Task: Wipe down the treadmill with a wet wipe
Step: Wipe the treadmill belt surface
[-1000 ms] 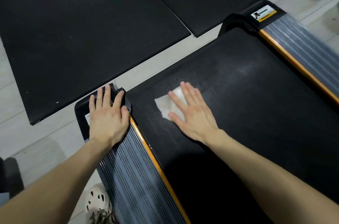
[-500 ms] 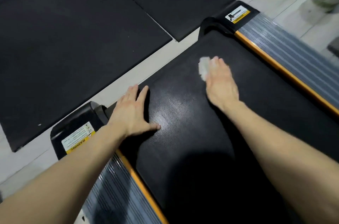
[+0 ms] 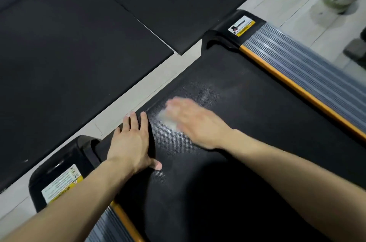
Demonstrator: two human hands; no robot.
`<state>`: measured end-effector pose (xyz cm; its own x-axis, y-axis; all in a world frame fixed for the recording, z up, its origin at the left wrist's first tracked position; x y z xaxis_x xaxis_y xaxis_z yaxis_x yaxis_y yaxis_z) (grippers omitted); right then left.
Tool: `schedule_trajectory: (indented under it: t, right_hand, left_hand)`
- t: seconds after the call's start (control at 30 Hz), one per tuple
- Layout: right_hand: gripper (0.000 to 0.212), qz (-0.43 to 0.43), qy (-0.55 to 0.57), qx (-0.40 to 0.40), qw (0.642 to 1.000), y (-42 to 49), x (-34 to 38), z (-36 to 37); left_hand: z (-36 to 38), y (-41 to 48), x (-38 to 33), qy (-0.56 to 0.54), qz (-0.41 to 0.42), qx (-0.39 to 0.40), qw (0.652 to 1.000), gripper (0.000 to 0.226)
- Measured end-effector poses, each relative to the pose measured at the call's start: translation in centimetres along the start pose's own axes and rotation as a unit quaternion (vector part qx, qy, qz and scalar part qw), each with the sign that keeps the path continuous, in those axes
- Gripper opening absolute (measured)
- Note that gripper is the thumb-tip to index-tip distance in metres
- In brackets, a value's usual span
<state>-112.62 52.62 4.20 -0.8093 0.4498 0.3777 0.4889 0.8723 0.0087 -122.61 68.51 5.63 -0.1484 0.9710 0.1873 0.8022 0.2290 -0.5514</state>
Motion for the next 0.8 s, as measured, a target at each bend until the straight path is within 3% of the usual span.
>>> schedule_trajectory:
  t: [0.03, 0.07, 0.1, 0.13, 0.17, 0.2, 0.23, 0.27, 0.33, 0.37, 0.4, 0.43, 0.47, 0.5, 0.53, 0.57, 0.67, 0.73, 0.8]
  right_hand:
    - [0.055, -0.076, -0.031, 0.055, 0.995, 0.2, 1.4, 1.2]
    - [0.055, -0.091, -0.066, 0.04, 0.993, 0.8, 0.1, 0.3]
    - [0.053, -0.018, -0.1, 0.006, 0.995, 2.1, -3.2, -1.8]
    - [0.05, 0.123, -0.112, -0.053, 0.985, 3.0, -7.8, -4.5]
    - [0.048, 0.267, -0.116, -0.084, 0.953, 3.0, -12.0, -6.9]
    - [0.048, 0.354, -0.116, -0.106, 0.922, 2.7, -14.2, -7.9]
    - [0.049, 0.371, -0.106, -0.108, 0.916, 2.9, -14.4, -7.6]
    - [0.05, 0.312, -0.104, -0.105, 0.939, 3.6, -12.9, -6.1]
    - [0.056, 0.095, -0.066, -0.02, 0.993, 3.9, -6.7, -1.8]
    - [0.057, 0.015, -0.052, 0.006, 0.999, 3.7, -5.2, -1.0]
    - [0.053, -0.003, -0.06, 0.006, 0.998, 3.7, -5.6, -1.7]
    - [0.045, 0.056, -0.071, -0.04, 0.995, 4.3, -8.1, -3.0]
    - [0.046, 0.19, -0.078, -0.107, 0.973, 4.3, -11.6, -4.7]
    - [0.052, 0.321, -0.067, -0.129, 0.936, 3.6, -14.3, -5.7]
    - [0.061, 0.394, -0.07, -0.138, 0.906, 2.7, -15.3, -5.9]
    - [0.068, 0.393, -0.081, -0.14, 0.905, 2.5, -14.6, -5.7]
    - [0.075, 0.245, -0.01, -0.143, 0.959, 1.8, -9.3, -3.8]
    - [0.065, 0.151, 0.015, -0.128, 0.98, 0.7, -5.8, -2.6]
    - [0.06, 0.092, 0.016, -0.061, 0.994, -1.5, -3.1, -1.2]
  left_hand:
    - [0.1, 0.0, 0.0, 0.001, 0.001, 0.0, 1.0, 0.18]
    - [0.2, 0.0, 0.1, 0.002, 0.002, -0.002, 1.0, 0.179]
    - [0.2, 0.0, 0.1, 0.003, 0.004, -0.007, 1.0, 0.179]
    - [0.1, -0.1, 0.2, 0.002, 0.006, -0.011, 1.0, 0.179]
    - [0.1, -0.1, 0.2, 0.0, 0.008, -0.013, 1.0, 0.18]
    - [0.0, 0.0, 0.2, -0.002, 0.01, -0.015, 1.0, 0.18]
    - [-0.1, 0.0, 0.2, -0.001, 0.011, -0.014, 1.0, 0.181]
    - [-0.2, 0.0, 0.1, 0.003, 0.01, -0.013, 1.0, 0.181]
    - [-0.4, 0.0, 0.0, 0.013, 0.008, -0.014, 1.0, 0.181]
    - [-0.4, 0.0, -0.1, 0.013, 0.013, -0.014, 1.0, 0.179]
    - [-0.5, 0.0, -0.2, 0.012, 0.02, -0.018, 1.0, 0.177]
    - [-0.5, 0.1, -0.3, 0.015, 0.027, -0.021, 0.999, 0.176]
    - [-0.6, 0.2, -0.3, 0.016, 0.032, -0.018, 0.999, 0.175]
    - [-0.5, 0.1, -0.3, 0.015, 0.034, -0.014, 0.999, 0.175]
    - [-0.6, 0.2, -0.4, 0.013, 0.031, -0.013, 0.999, 0.175]
    - [-0.8, 0.2, -0.5, 0.012, 0.028, -0.013, 0.999, 0.176]
    - [-0.9, 0.2, -0.5, 0.015, 0.02, -0.005, 1.0, 0.177]
    - [-0.8, 0.3, -0.5, 0.019, 0.025, -0.001, 1.0, 0.177]
    - [-0.7, 0.4, -0.6, 0.018, 0.024, 0.002, 1.0, 0.178]
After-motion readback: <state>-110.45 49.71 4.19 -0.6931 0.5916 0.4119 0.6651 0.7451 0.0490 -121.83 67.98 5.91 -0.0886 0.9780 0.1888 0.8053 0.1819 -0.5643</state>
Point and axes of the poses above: each hand's wrist, its own y-axis towards the middle knuckle, its own z-axis out of the palm, x = y × z, the point moved 6 cm from there along y, towards the middle knuckle, and after that the axes turned 6 degrees about y, right-handed, at the moved point
